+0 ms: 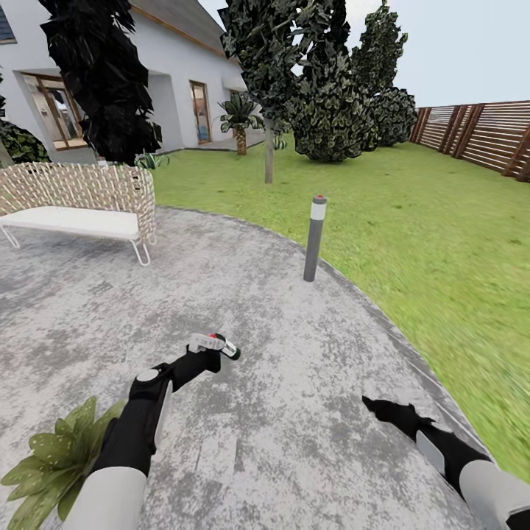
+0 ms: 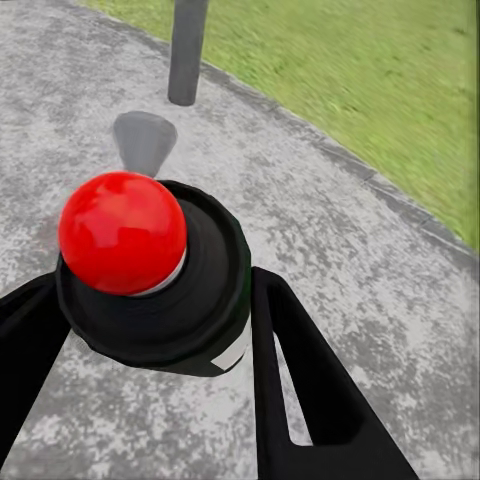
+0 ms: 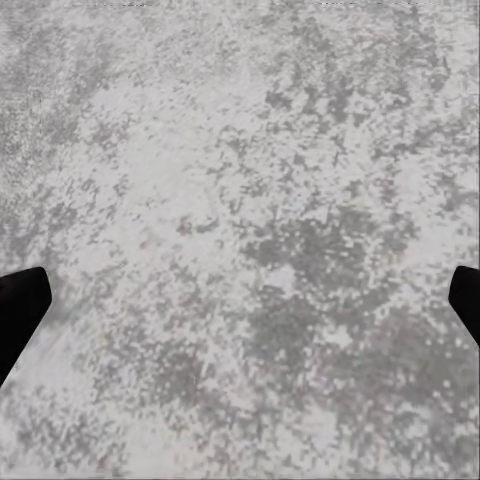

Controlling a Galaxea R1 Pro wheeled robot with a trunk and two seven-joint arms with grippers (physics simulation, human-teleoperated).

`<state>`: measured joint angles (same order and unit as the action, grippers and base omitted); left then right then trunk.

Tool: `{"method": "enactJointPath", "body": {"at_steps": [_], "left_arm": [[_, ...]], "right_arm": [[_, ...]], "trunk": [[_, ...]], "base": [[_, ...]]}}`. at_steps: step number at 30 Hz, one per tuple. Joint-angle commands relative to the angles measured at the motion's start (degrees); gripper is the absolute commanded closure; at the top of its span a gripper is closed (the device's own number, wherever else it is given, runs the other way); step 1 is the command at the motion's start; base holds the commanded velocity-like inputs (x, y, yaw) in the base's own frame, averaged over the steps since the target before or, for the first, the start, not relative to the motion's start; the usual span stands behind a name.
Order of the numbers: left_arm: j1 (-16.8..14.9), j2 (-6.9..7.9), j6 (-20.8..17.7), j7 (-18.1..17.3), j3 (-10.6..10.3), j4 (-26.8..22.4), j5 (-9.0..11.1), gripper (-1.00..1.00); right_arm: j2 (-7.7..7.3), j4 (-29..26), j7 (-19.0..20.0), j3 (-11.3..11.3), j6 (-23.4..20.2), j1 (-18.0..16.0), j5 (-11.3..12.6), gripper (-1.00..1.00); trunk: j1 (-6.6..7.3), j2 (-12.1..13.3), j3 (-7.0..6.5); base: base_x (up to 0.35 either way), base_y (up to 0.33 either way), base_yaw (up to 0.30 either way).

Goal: Pick up the pesticide atomizer in the garden and spray insectifuge to fully cover both potted plants in the garden.

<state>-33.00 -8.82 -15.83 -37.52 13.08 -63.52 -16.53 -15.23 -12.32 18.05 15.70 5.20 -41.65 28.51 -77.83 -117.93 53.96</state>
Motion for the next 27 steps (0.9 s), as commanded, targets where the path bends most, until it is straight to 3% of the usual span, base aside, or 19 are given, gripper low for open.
{"method": "enactJointPath", "body": {"at_steps": [1, 2, 5, 10, 13, 20, 27], "left_arm": [[0.0, -0.07, -0.3, -0.4, 0.0, -0.1, -0.3, 1.00], [0.0, -0.05, -0.4, -0.4, -0.2, -0.1, -0.3, 1.00], [0.0, 0.01, -0.4, -0.4, -0.3, 0.0, -0.3, 1.00], [0.0, 0.01, -0.5, -0.4, -0.3, 0.0, -0.3, 1.00], [0.0, -0.02, -0.5, -0.4, -0.3, 0.1, -0.1, 1.00], [0.0, -0.02, -0.5, -0.4, -0.3, 0.2, -0.1, 1.00], [0.0, -0.03, -0.6, -0.4, -0.2, 0.3, -0.1, 1.00]], "right_arm": [[-0.04, -3.6, 0.1, 0.5, -3.0, 0.0, 0.5, -1.00], [0.03, -8.1, 0.1, 0.5, -6.5, 0.0, 0.5, -1.00], [-0.37, -14.6, 0.3, 0.6, -9.6, 0.0, 0.3, -1.00], [-5.92, -18.2, 0.4, 0.7, -10.5, -0.1, 0.4, -1.00], [-7.70, -18.6, 0.4, 0.6, -10.6, -0.1, 0.5, -1.00], [-8.40, -20.6, 0.4, 0.6, -16.0, -0.1, 0.5, -1.00], [-8.41, -21.2, 0.3, 0.6, -17.2, -0.1, 0.3, -1.00]], "trunk": [[0.01, 0.0, 0.06], [0.01, 0.0, 0.06], [0.01, 0.0, 0.06], [-0.87, -1.6, 0.77], [-1.53, -2.8, 1.26], [-3.07, -5.6, 2.03], [-4.61, -8.4, 2.67]], "base": [[0.000, 0.000, 0.000], [0.000, 0.000, 0.000], [0.000, 0.000, 0.000], [0.000, 0.000, 0.000], [0.000, 0.000, 0.000], [0.000, 0.000, 0.000], [0.000, 0.000, 0.000]]}}
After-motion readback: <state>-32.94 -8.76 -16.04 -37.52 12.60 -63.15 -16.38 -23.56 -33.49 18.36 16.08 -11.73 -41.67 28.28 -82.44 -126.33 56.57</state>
